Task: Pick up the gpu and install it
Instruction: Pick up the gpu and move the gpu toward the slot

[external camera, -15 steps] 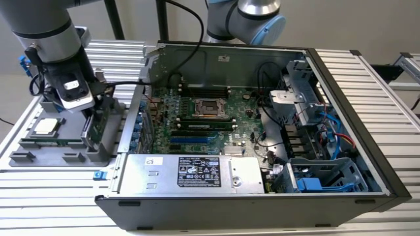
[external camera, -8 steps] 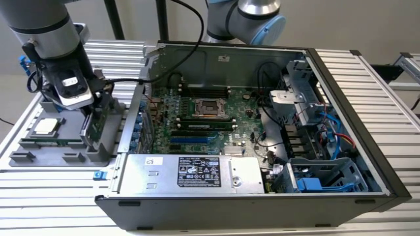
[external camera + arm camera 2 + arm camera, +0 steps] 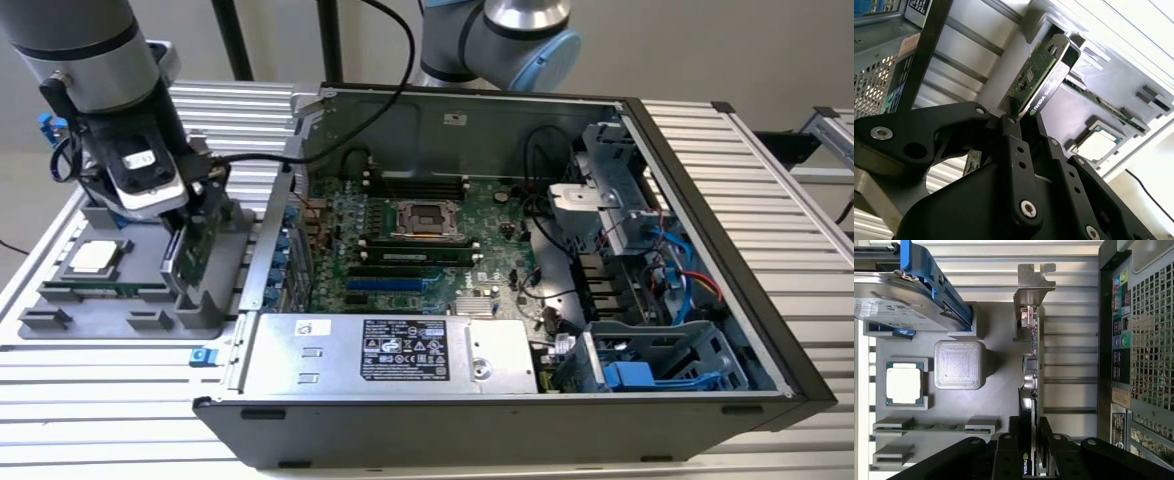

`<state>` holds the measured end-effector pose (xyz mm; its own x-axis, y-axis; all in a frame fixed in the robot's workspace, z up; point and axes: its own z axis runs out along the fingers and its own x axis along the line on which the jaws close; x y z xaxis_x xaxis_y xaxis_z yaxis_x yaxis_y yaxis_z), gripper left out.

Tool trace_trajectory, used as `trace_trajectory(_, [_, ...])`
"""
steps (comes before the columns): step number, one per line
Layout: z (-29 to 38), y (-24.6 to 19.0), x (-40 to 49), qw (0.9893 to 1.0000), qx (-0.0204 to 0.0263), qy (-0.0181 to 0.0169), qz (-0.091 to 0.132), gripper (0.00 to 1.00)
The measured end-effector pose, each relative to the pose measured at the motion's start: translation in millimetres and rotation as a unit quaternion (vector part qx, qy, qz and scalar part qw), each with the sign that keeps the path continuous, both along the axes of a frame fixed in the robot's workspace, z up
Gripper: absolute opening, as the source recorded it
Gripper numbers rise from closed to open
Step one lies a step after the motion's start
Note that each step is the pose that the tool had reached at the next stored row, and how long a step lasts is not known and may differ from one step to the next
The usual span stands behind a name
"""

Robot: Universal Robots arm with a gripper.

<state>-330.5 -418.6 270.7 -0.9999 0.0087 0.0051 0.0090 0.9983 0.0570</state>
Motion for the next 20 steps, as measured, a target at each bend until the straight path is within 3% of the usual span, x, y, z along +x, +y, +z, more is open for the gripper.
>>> trace_trajectory(20, [17.1, 0.0, 0.0, 1.0000, 0.0000, 0.0000, 0.000, 0.00])
